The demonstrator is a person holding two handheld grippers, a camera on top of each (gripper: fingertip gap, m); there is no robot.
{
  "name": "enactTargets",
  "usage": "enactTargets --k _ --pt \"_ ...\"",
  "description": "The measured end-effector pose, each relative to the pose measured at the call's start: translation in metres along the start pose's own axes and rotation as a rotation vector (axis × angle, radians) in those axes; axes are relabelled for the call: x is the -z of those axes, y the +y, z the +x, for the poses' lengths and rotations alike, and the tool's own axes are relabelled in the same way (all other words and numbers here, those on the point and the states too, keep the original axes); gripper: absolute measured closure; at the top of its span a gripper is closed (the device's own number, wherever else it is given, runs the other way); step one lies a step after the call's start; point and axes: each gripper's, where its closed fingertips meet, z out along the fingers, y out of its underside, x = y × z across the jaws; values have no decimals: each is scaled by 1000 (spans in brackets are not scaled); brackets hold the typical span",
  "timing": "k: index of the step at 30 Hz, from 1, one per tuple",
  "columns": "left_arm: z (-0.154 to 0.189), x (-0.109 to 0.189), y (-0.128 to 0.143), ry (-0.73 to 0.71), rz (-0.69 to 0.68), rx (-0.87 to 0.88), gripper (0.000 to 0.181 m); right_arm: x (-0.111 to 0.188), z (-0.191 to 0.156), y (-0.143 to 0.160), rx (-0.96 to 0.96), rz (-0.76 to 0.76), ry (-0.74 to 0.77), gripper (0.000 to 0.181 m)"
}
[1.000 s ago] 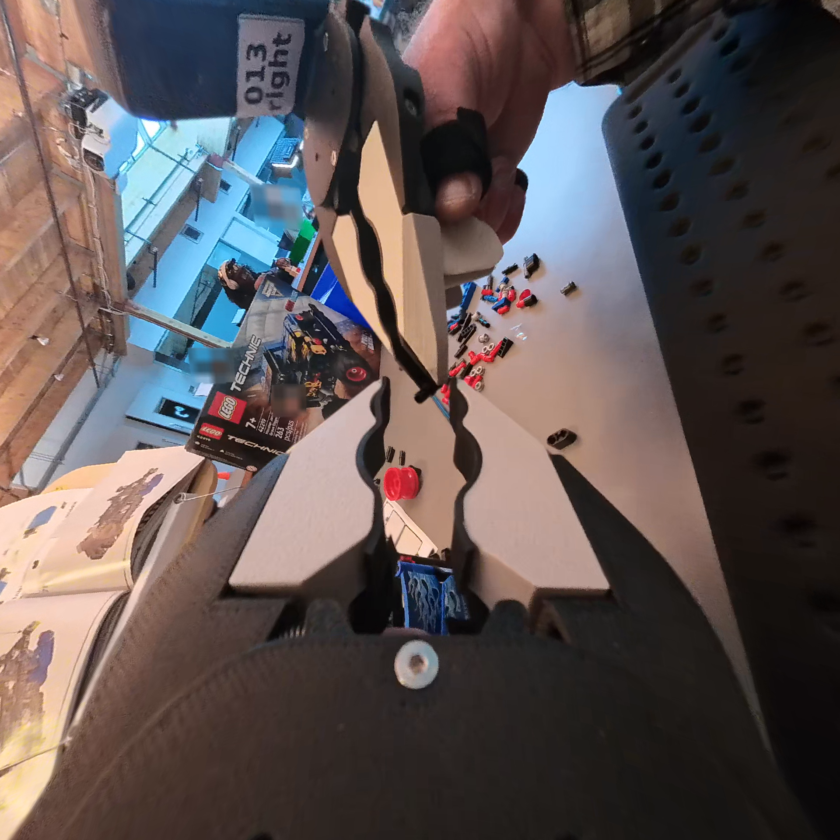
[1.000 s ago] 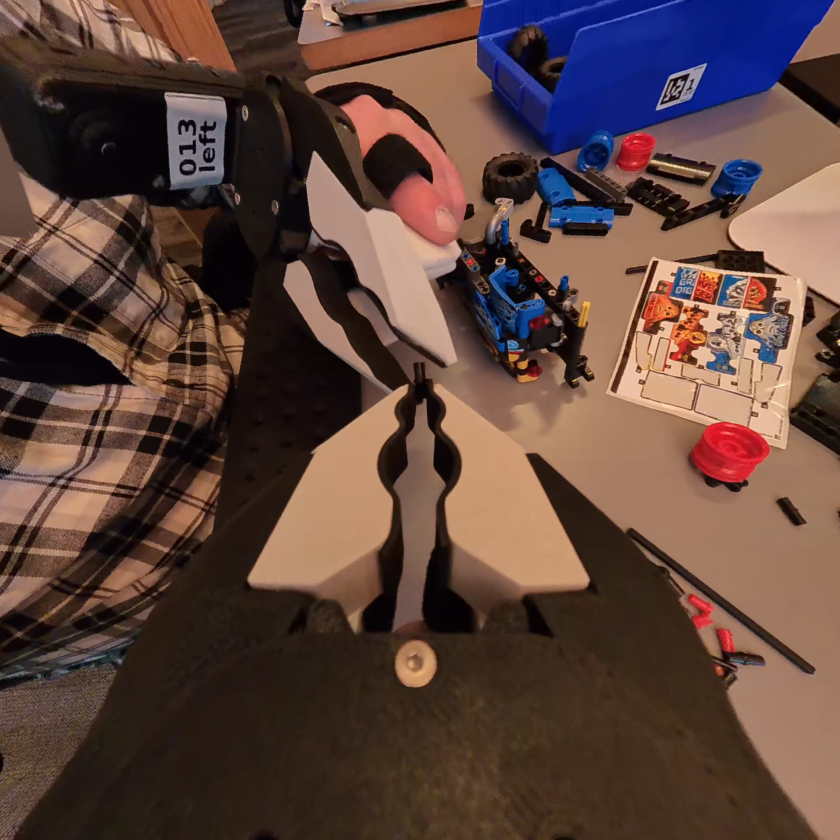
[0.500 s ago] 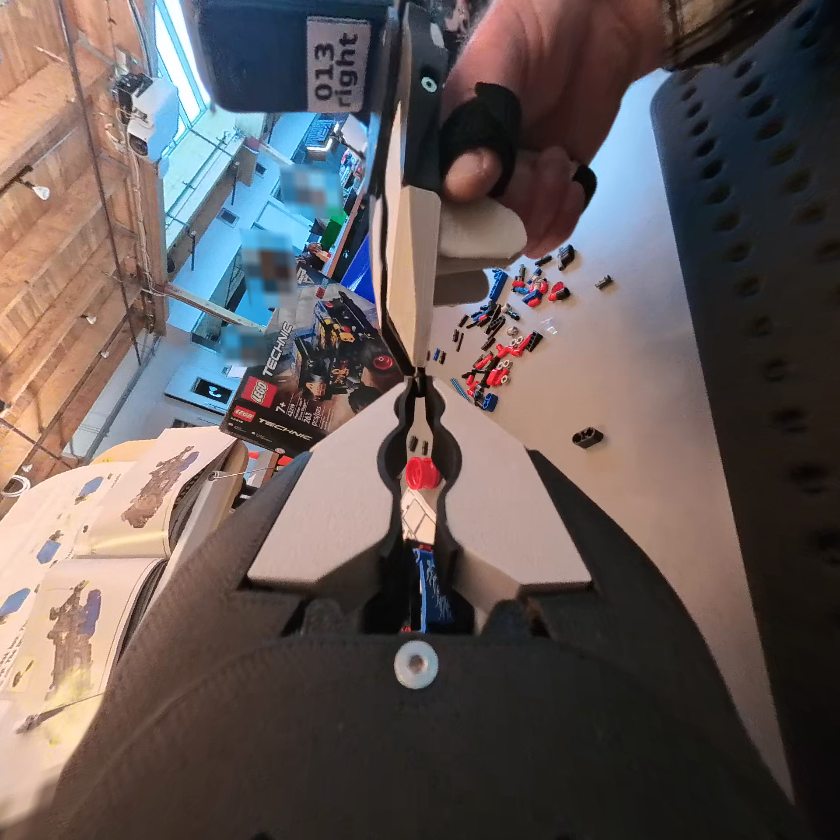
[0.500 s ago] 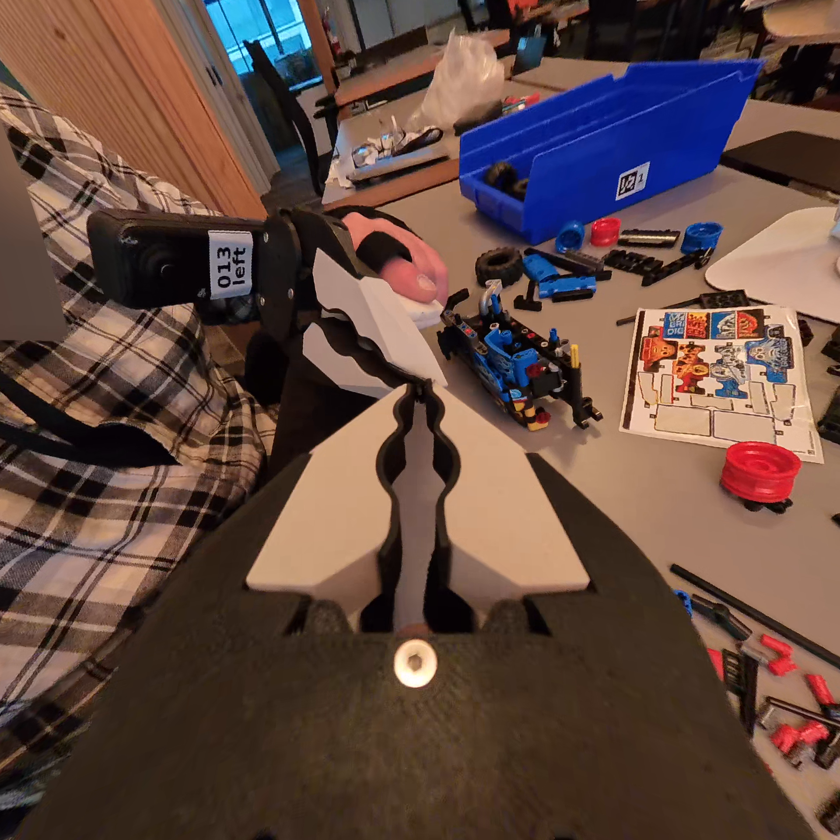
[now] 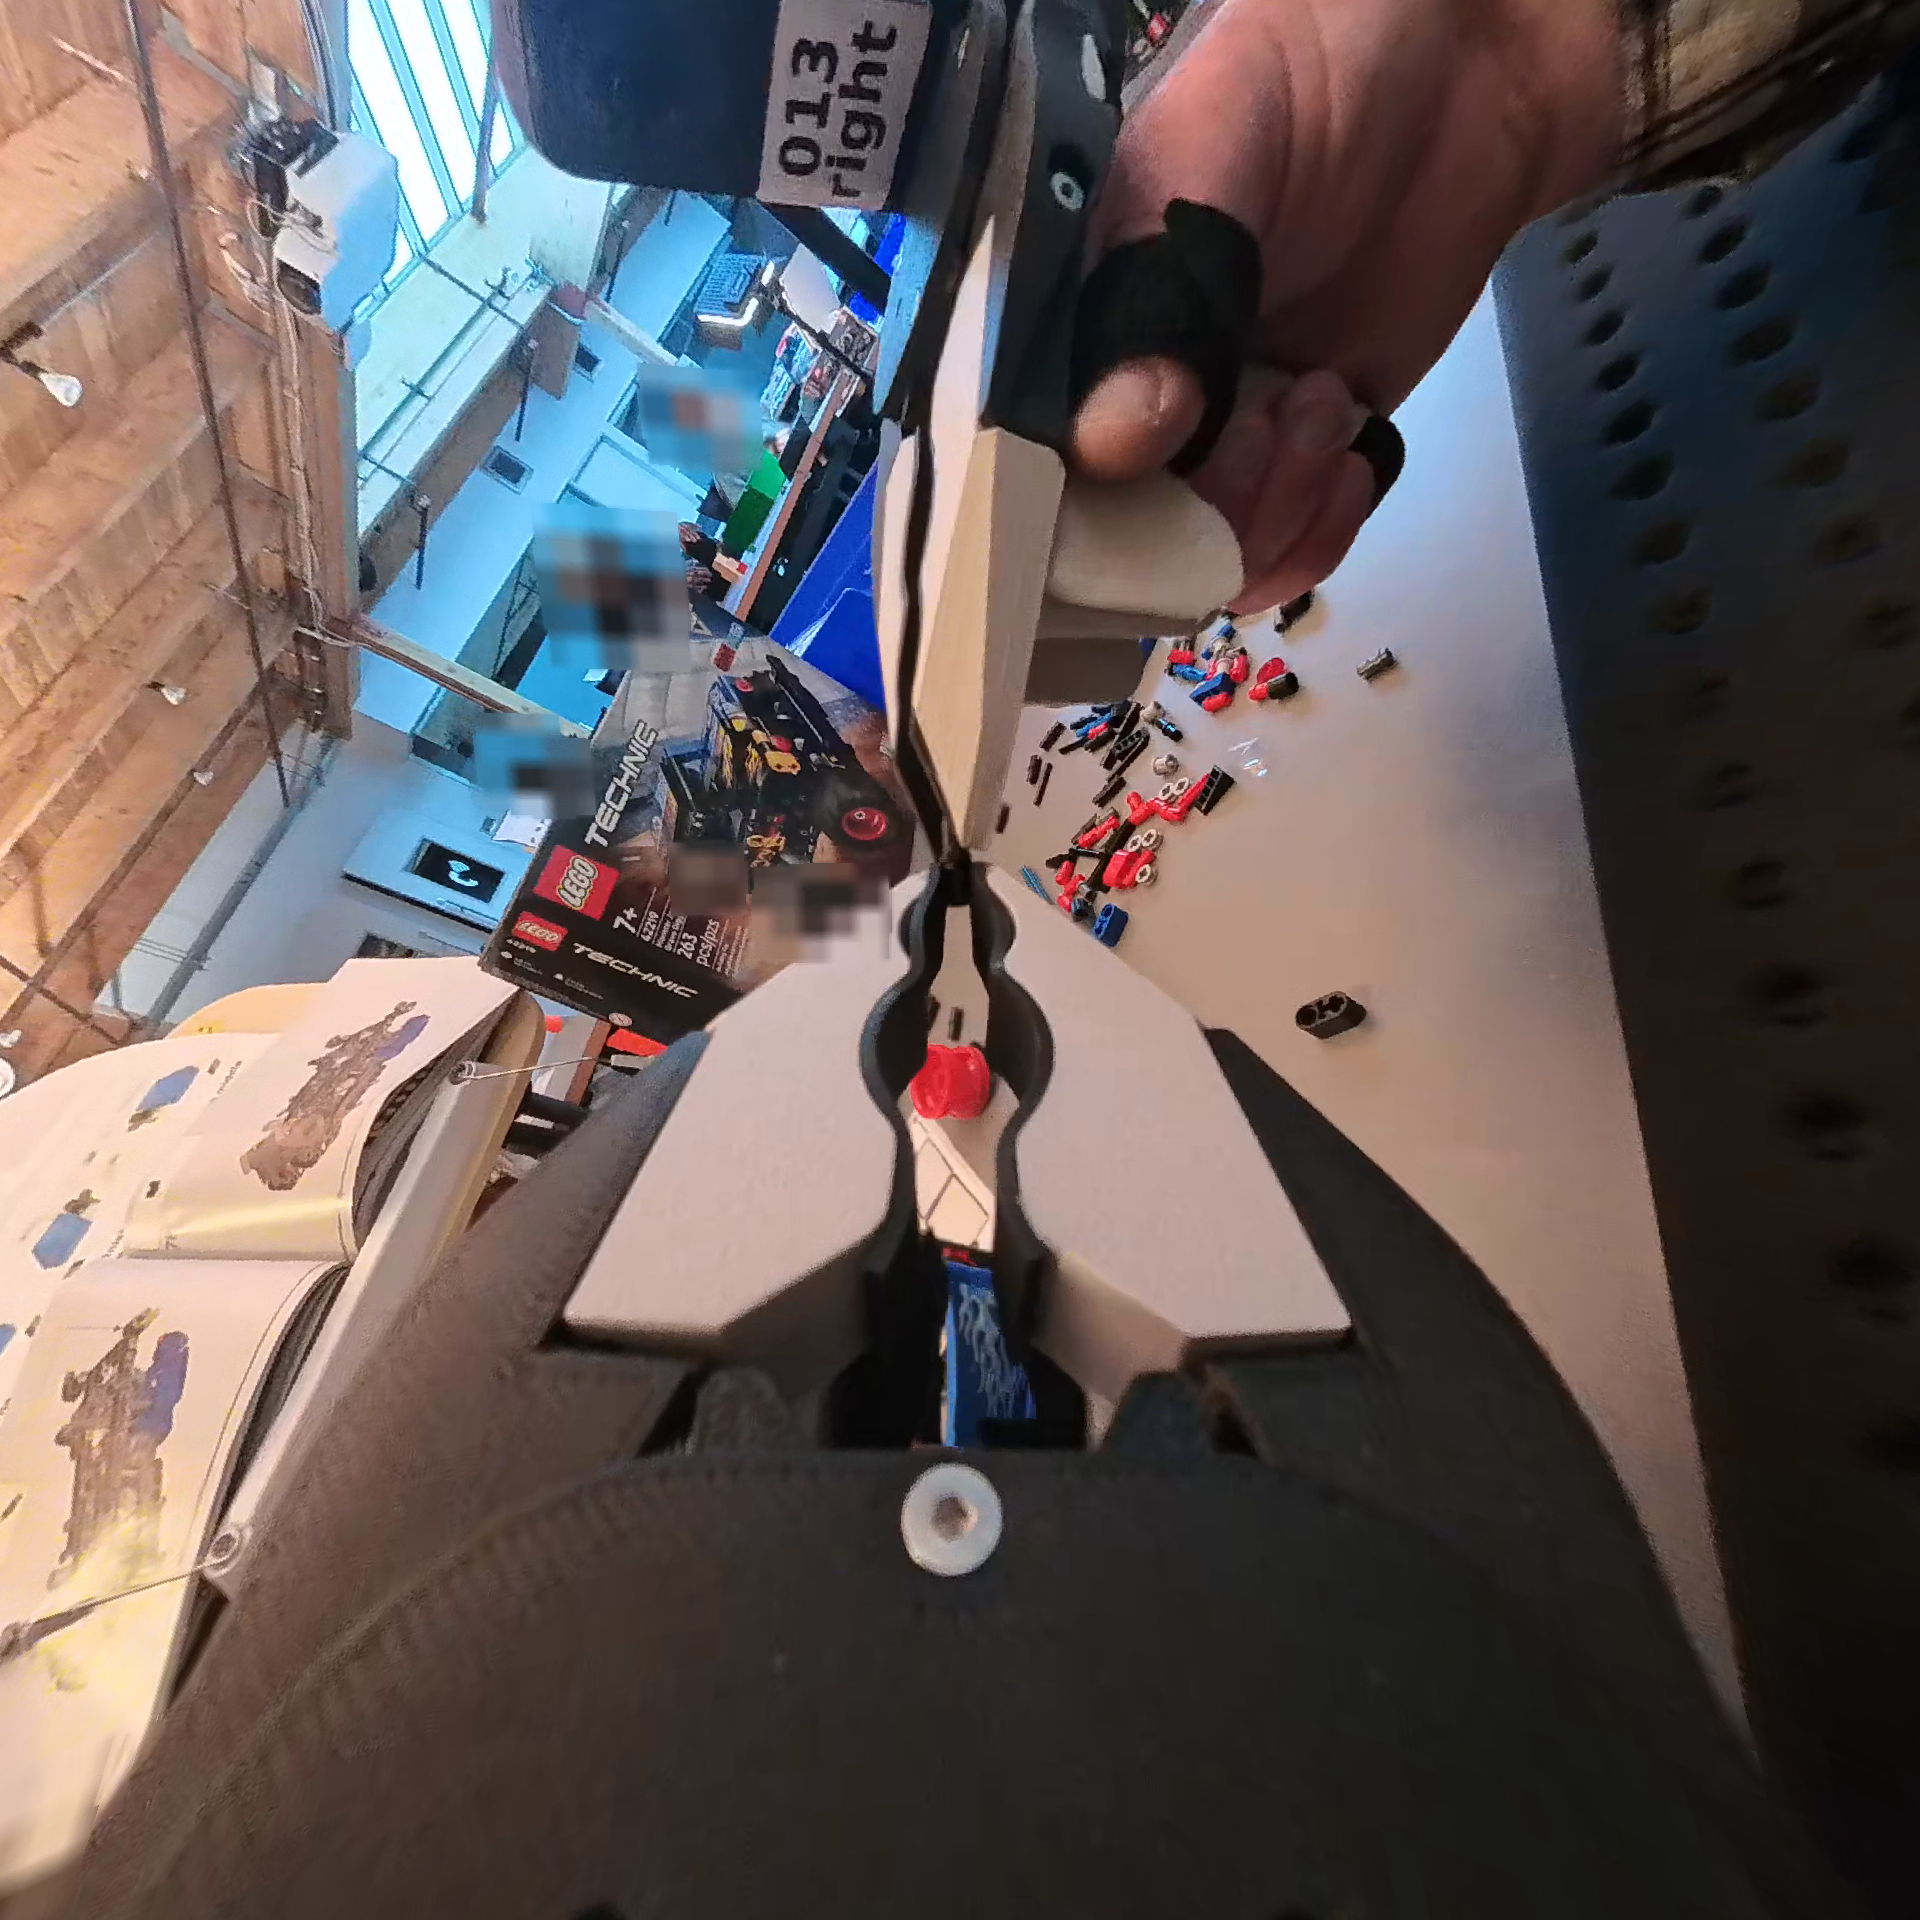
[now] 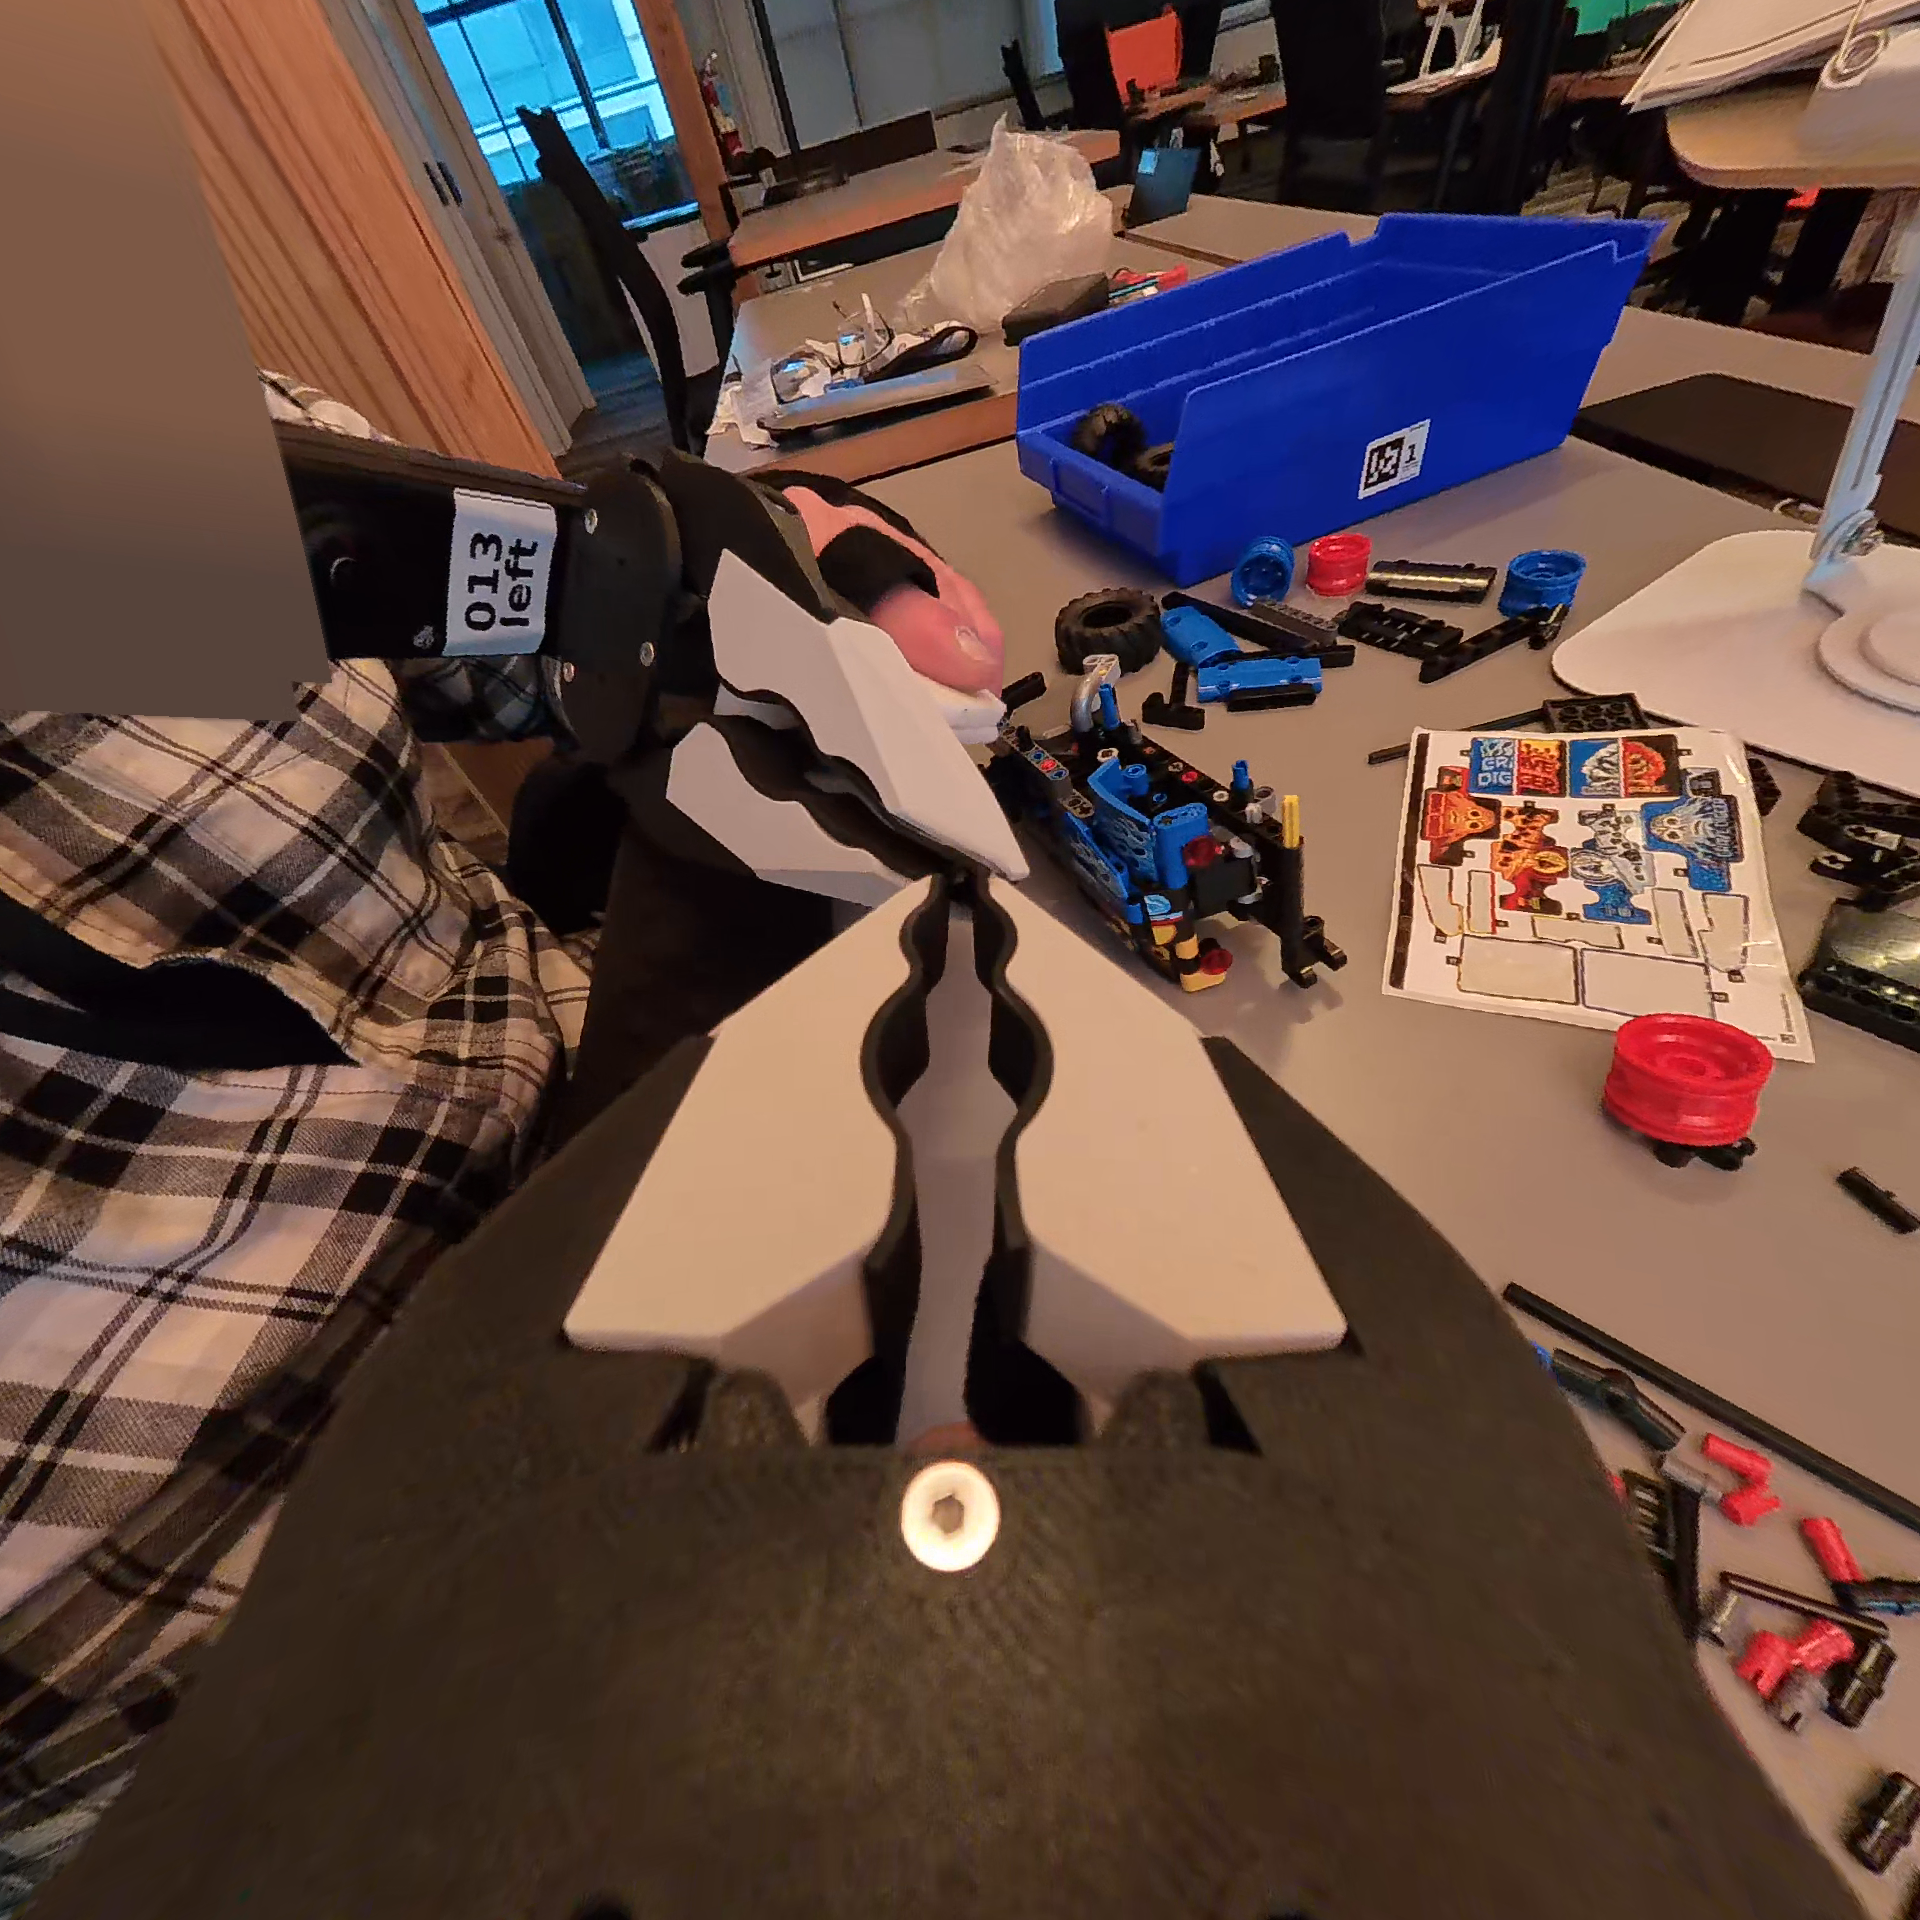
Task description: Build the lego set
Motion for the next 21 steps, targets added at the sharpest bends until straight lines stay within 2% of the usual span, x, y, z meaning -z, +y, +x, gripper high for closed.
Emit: enactTargets --k 2,5,10,16,21 --pt "2 -1 1 10 -14 16 178 1 4 4 37 -35 35 179" --pt "12 -4 9 55 -80 49 166 8 17 13 109 -132 118 179" --pt "58 -4 20 301 -153 105 167 17 38 49 243 -407 196 179" --pt "89 -10 25 415 -196 101 174 7 40 91 403 -694 131 179" --pt "99 -16 33 430 -237 94 175 0 39 102 481 -789 77 179"
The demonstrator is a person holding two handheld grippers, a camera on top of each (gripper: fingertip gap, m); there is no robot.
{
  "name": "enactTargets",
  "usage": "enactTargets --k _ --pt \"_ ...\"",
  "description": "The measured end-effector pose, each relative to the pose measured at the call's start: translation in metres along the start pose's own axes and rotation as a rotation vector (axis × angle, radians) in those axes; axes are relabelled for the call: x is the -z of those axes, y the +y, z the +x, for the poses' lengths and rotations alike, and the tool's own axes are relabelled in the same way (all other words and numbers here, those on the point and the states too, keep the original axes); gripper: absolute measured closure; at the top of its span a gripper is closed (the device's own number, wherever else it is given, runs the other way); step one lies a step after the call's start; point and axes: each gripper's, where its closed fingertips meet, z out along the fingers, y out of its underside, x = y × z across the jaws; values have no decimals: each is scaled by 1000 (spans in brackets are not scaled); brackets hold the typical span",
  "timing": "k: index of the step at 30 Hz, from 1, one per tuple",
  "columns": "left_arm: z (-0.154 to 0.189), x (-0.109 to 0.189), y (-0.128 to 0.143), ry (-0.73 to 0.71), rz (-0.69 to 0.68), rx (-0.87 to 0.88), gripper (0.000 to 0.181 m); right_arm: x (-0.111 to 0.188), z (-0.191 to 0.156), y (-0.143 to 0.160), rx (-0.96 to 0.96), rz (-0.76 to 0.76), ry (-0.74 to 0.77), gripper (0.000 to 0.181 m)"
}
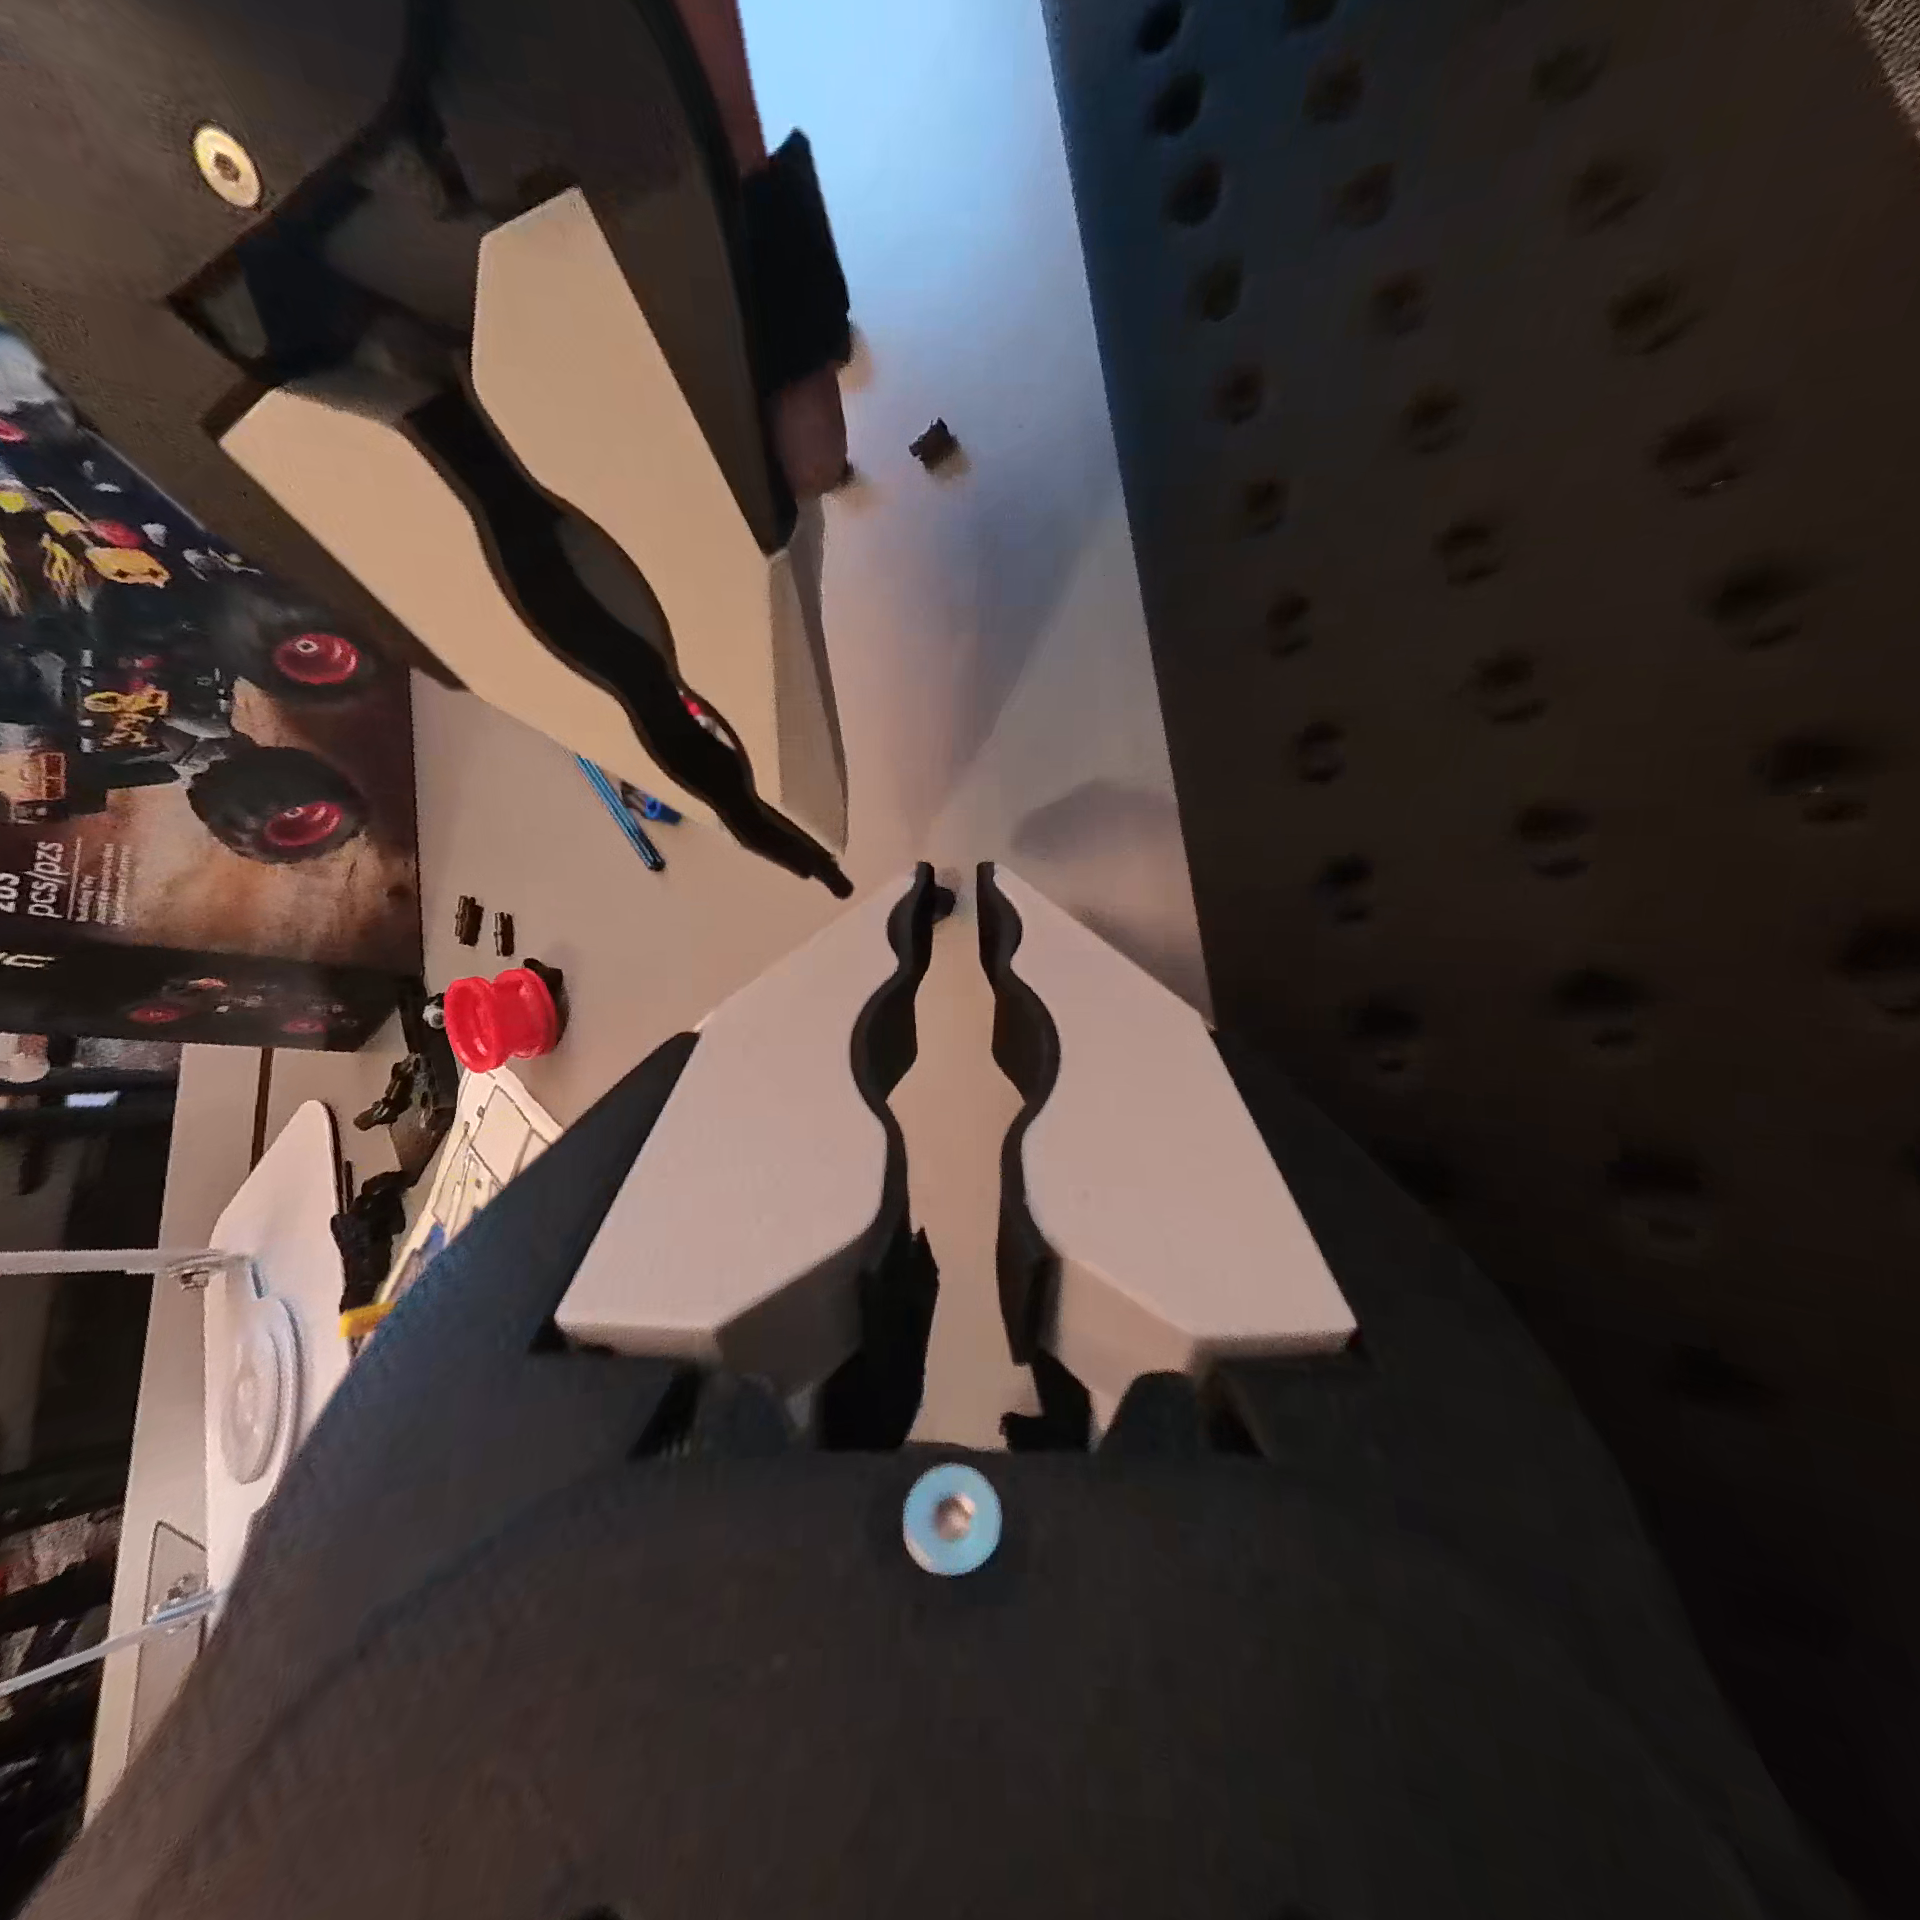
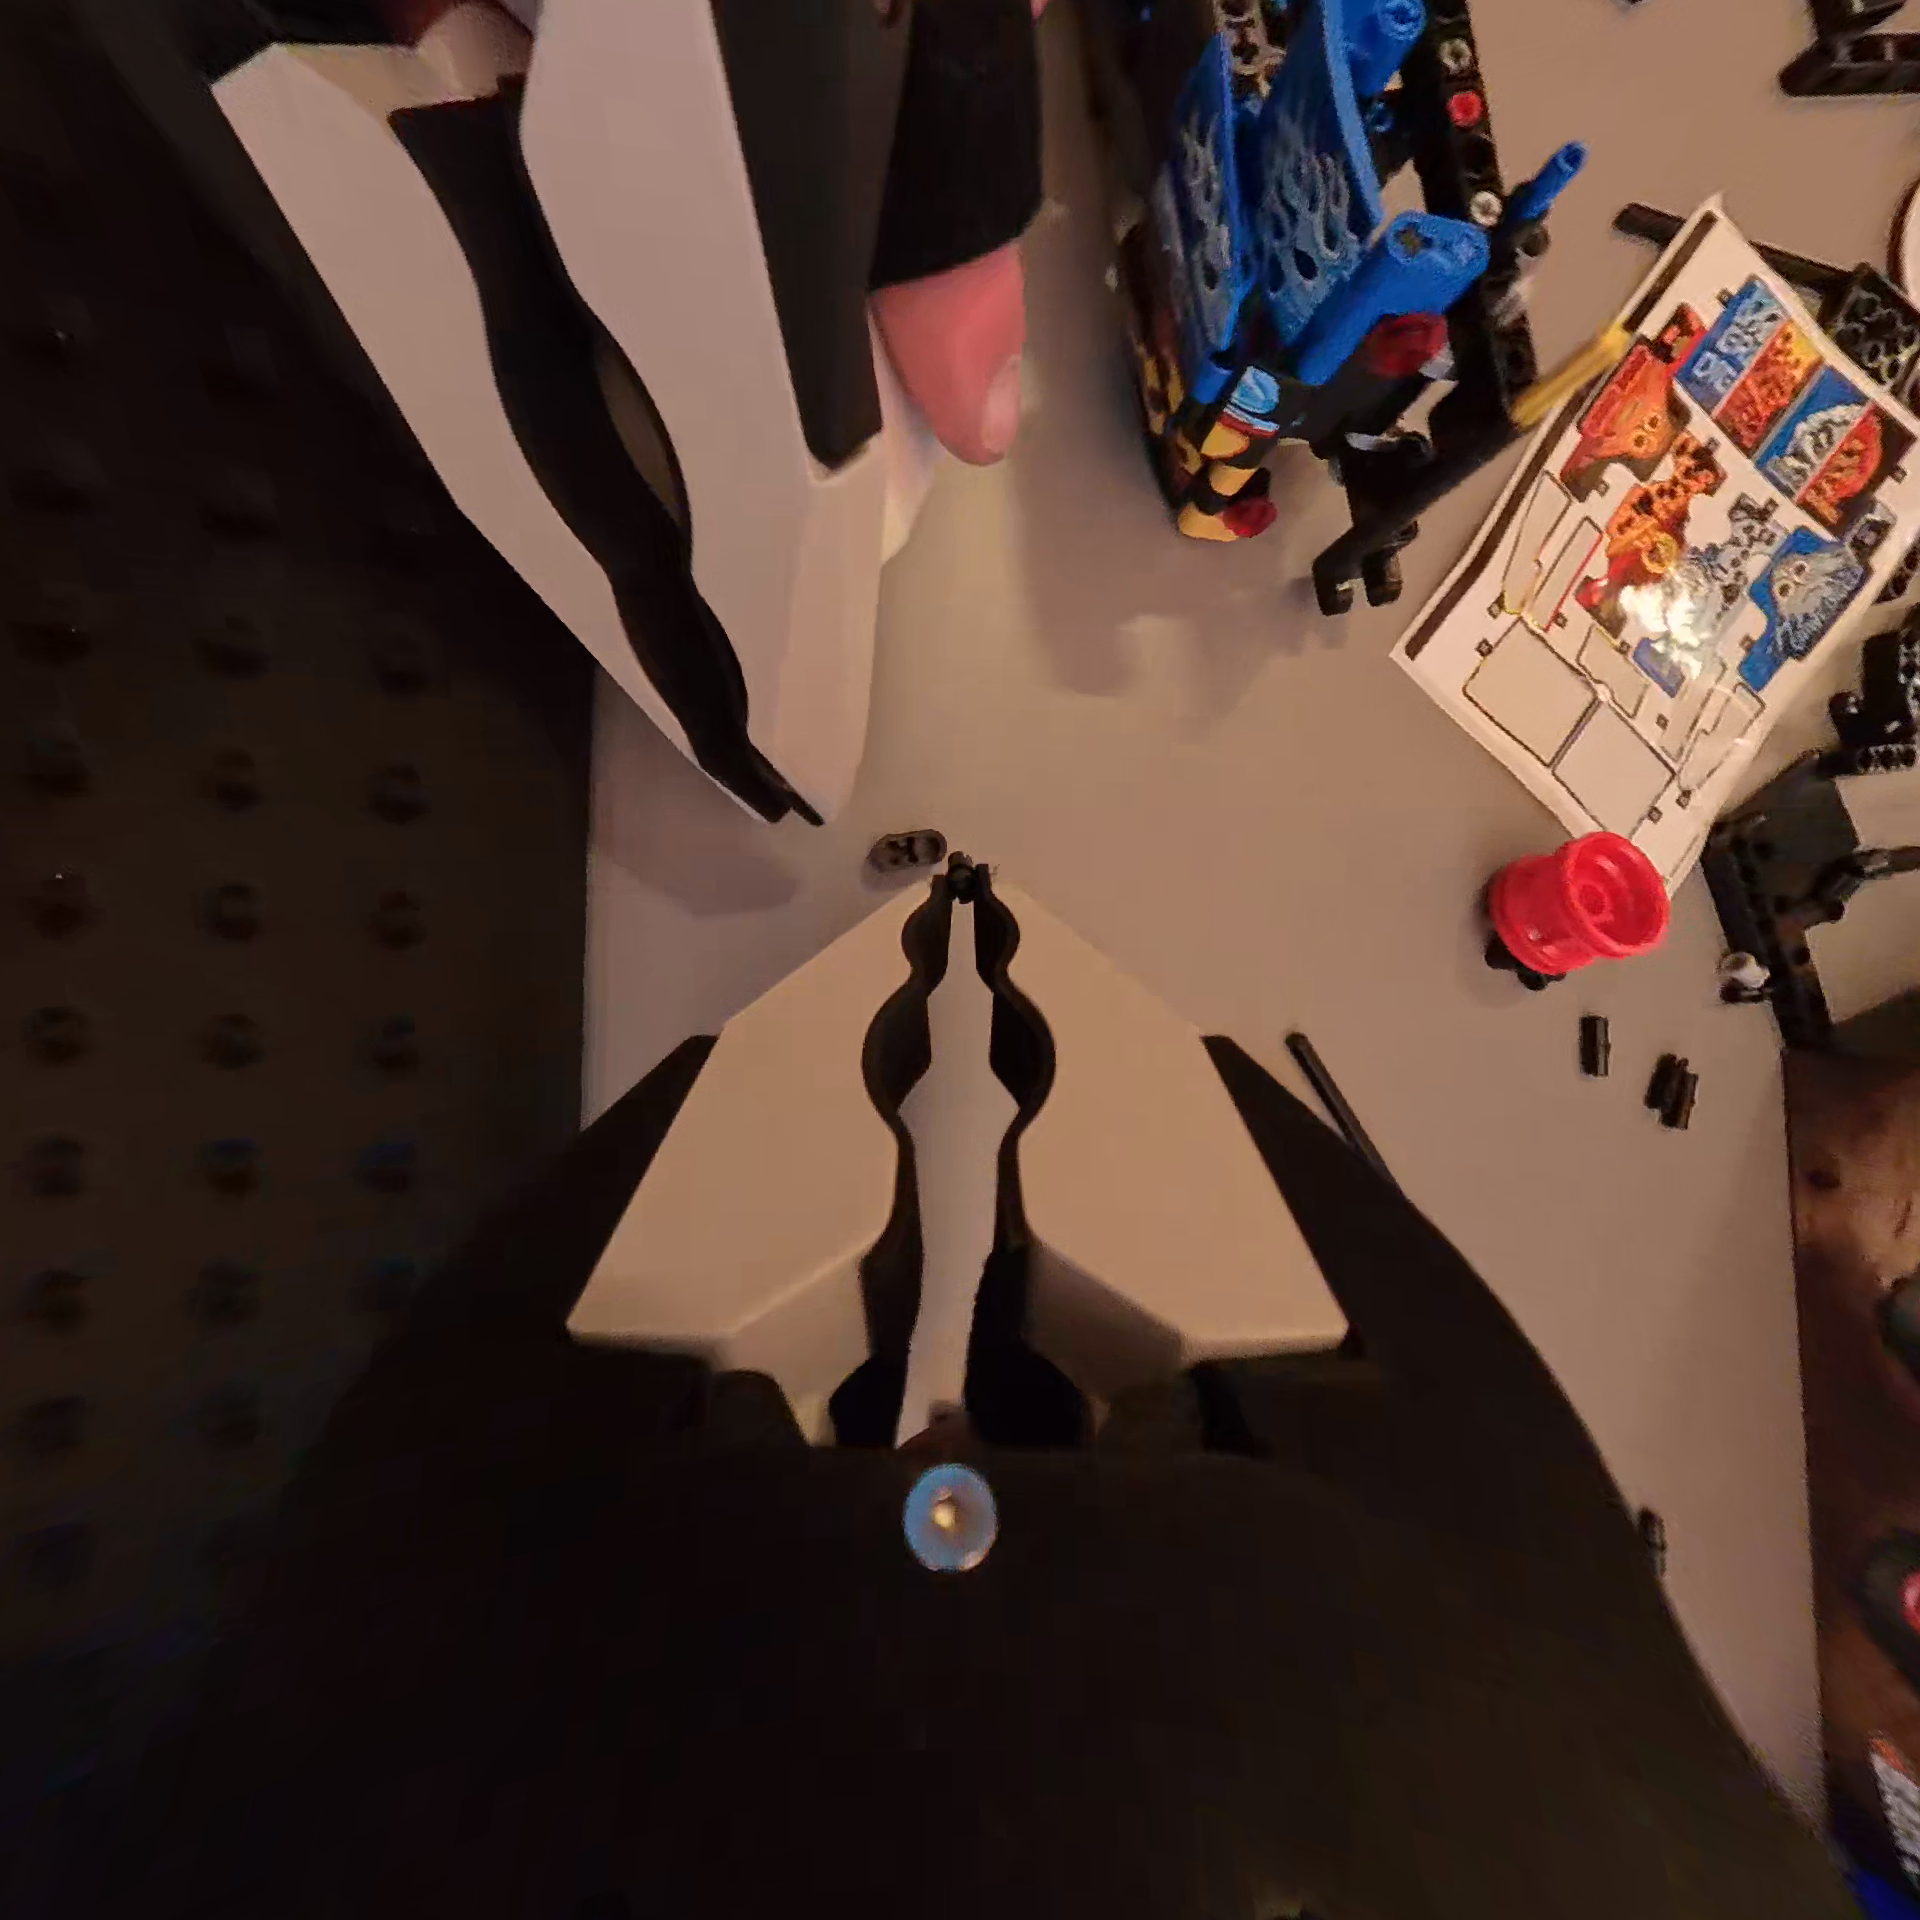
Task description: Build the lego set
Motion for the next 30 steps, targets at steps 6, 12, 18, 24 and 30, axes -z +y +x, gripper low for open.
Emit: enactTargets --k 6,12,18,24,30 --pt "4 -7 3 20 -15 2 176 -6 -4 1 68 -61 -30 179" --pt "6 -9 5 27 -23 6 177 -8 -6 1 119 -111 -34 179" --pt "8 -12 7 31 -38 8 178 -10 -7 1 182 -167 -25 179" --pt "11 -15 9 43 -49 18 181 -11 -9 0 235 -215 -37 179" --pt "10 -17 8 38 -37 31 181 -11 -10 -1 231 -226 -83 180"
